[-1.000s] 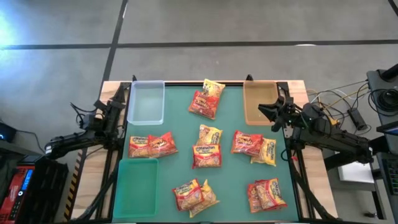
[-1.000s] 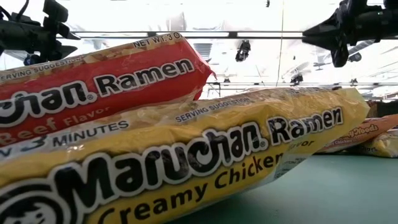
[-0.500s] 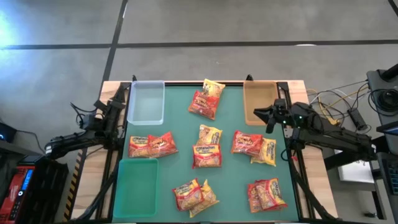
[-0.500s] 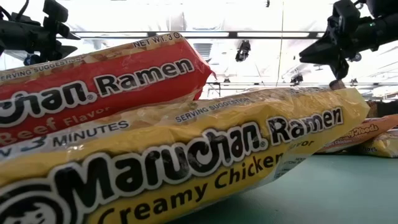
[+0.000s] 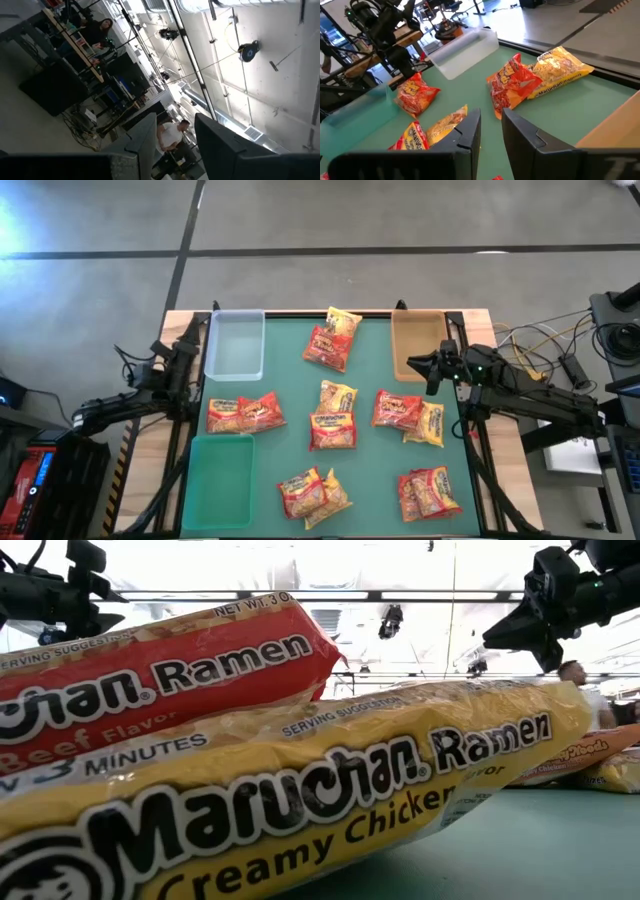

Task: Sort Maruchan noodles
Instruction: Put the orange noodle pack into the orange bin

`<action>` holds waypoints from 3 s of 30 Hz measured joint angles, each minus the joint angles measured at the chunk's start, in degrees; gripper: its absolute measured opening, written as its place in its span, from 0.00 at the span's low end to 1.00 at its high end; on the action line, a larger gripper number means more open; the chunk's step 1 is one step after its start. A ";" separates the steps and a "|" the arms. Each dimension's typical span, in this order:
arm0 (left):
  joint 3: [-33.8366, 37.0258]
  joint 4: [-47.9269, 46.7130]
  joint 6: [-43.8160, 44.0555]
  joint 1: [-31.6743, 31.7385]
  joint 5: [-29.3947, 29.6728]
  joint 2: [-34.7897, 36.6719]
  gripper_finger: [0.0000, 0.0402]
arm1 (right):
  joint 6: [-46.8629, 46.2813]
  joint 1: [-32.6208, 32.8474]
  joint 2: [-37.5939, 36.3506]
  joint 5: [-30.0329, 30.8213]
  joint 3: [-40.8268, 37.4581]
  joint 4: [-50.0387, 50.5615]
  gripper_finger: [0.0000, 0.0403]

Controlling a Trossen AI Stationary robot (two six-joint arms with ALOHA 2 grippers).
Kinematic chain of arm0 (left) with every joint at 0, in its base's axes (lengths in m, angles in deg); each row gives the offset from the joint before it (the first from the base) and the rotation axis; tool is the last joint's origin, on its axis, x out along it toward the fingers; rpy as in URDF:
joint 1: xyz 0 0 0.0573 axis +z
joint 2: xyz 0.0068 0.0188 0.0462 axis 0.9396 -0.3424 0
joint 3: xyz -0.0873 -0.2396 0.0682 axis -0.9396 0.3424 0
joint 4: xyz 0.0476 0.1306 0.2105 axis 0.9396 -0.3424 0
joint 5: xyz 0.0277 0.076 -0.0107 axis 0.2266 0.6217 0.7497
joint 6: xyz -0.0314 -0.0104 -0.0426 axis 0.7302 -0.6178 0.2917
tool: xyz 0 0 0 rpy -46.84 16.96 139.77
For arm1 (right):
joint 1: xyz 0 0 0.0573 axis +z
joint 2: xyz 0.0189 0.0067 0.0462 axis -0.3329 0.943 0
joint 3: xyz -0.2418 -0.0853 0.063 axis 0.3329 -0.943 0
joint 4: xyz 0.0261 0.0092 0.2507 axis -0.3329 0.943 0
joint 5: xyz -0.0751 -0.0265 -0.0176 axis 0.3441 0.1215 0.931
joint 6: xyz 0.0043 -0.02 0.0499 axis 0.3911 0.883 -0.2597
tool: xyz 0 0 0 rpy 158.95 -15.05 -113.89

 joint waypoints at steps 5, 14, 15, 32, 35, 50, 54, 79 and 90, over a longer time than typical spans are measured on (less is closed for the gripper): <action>0.00 -3.77 1.67 -0.02 -9.79 -0.01 0.30 | 0.00 0.00 -0.02 0.02 0.00 -0.01 0.17; 0.00 -8.73 2.26 -0.05 -32.18 -0.28 0.30 | -3.93 0.00 0.04 -1.90 0.00 -0.01 0.17; 0.00 -9.12 2.26 -0.05 -33.96 -0.48 0.30 | -4.04 0.01 0.04 -3.07 0.00 -0.04 0.17; 0.00 -7.46 -0.01 -0.17 -43.83 -11.66 0.30 | -6.93 0.02 2.62 -5.84 4.24 -0.16 0.17; 0.00 -6.16 -0.65 -0.22 -43.97 -13.52 0.30 | -6.11 0.02 3.70 -5.84 4.74 -0.10 0.17; 0.00 -2.36 4.03 -0.22 -43.55 -17.67 0.30 | -5.34 0.02 7.47 -5.86 5.26 -0.07 0.17; 0.00 -2.16 5.50 -0.22 -43.51 -18.05 0.30 | -4.46 0.02 7.48 -5.86 5.34 -0.08 0.17; -0.69 1.37 4.81 -0.26 -45.47 -23.79 0.30 | -3.71 1.05 10.63 -7.56 6.75 -0.16 0.17; -10.30 -5.60 0.04 -0.26 -45.36 -39.09 0.30 | -2.38 1.16 19.44 -7.43 9.31 -0.17 0.19</action>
